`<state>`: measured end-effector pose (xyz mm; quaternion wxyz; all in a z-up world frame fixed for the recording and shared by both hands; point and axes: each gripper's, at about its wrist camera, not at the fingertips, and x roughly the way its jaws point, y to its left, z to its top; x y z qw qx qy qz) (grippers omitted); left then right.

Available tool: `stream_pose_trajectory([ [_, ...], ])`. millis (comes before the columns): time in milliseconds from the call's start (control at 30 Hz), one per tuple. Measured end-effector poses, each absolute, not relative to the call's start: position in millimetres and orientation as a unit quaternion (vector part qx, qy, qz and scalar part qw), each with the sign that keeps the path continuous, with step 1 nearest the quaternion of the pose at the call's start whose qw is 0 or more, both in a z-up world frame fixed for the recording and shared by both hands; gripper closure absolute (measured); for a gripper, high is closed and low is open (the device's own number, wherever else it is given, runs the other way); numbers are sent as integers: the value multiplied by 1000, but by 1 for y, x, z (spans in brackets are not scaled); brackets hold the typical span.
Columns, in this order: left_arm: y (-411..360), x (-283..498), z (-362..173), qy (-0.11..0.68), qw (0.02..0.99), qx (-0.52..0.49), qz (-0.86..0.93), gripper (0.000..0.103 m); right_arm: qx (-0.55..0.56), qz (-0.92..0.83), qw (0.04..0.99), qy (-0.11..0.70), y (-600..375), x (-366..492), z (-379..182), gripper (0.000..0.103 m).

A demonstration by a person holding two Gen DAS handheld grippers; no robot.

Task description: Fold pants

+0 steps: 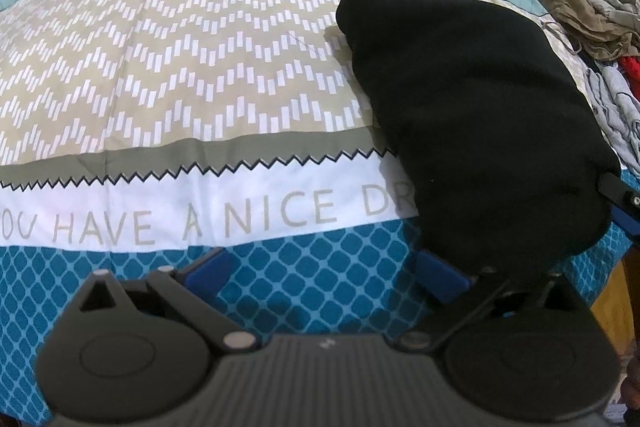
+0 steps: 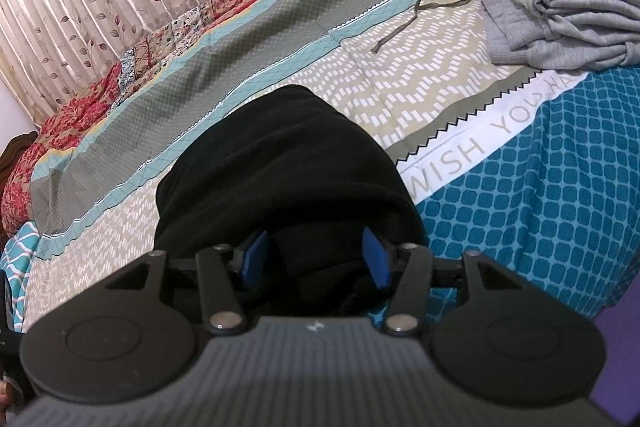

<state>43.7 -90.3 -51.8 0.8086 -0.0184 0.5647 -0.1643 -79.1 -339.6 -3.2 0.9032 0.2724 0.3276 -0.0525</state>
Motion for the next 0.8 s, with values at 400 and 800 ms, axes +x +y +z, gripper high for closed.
stream_pose_trajectory([
  [400, -89, 43, -53, 568, 805, -14, -169, 0, 272, -53, 903, 328, -339, -79, -3, 47],
  [800, -91, 41, -53, 562, 809, -2, -171, 0, 272, -53, 904, 327, -341, -78, -3, 47],
])
